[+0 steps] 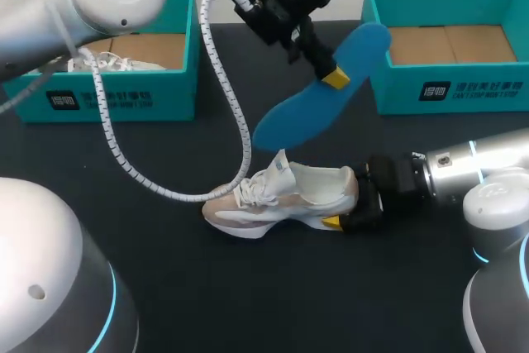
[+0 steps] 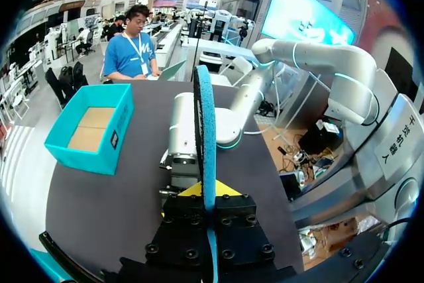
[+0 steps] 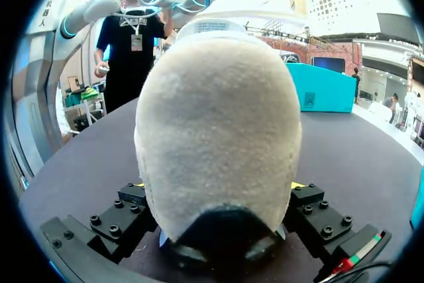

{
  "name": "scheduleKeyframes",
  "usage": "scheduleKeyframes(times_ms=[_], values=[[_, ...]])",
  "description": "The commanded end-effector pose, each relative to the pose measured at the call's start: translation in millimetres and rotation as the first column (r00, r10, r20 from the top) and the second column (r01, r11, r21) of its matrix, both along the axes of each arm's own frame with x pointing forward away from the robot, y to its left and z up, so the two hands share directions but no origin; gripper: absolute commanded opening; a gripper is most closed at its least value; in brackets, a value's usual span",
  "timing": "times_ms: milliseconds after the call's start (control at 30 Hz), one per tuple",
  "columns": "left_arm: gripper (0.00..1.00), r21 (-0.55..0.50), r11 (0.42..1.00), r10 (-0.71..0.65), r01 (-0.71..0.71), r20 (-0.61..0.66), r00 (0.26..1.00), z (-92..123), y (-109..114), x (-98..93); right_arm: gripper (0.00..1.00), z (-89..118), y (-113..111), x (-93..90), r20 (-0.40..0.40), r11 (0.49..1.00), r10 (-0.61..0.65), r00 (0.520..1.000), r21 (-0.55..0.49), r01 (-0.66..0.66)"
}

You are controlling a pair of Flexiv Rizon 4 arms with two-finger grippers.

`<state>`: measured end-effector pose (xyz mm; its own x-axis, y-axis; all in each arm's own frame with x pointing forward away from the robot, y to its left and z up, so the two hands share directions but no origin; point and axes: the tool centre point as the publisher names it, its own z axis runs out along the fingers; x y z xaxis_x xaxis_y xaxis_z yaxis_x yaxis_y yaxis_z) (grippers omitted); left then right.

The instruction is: Take the shoe out of the shoebox, open the shoe tongue, remove and reinsert the insole, then place the shoe into the shoebox

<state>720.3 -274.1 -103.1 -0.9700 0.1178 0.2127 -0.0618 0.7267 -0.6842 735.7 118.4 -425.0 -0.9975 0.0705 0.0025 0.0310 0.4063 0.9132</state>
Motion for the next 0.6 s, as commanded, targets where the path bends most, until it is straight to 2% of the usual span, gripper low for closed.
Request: scheduleKeyframes(times_ms=[33,400,600], values=[[0.0,-0.002,1.0,0.0,0.0,0.001,1.0,-1,1,-0.5,0.0,-1,0,0.5,-0.001,1.0,-0.001,1.0,-0.004,0.001],[0.0,-0.002,1.0,0.0,0.0,0.001,1.0,-1,1,-0.5,0.0,-1,0,0.5,-0.001,1.0,-0.001,1.0,-0.004,0.001],[0.0,-0.163,0.978,0.109,-0.127,-0.111,0.988,15,-6,-43.6,0.0,-1,0,0.5,-0.001,1.0,-0.001,1.0,-0.004,0.001]])
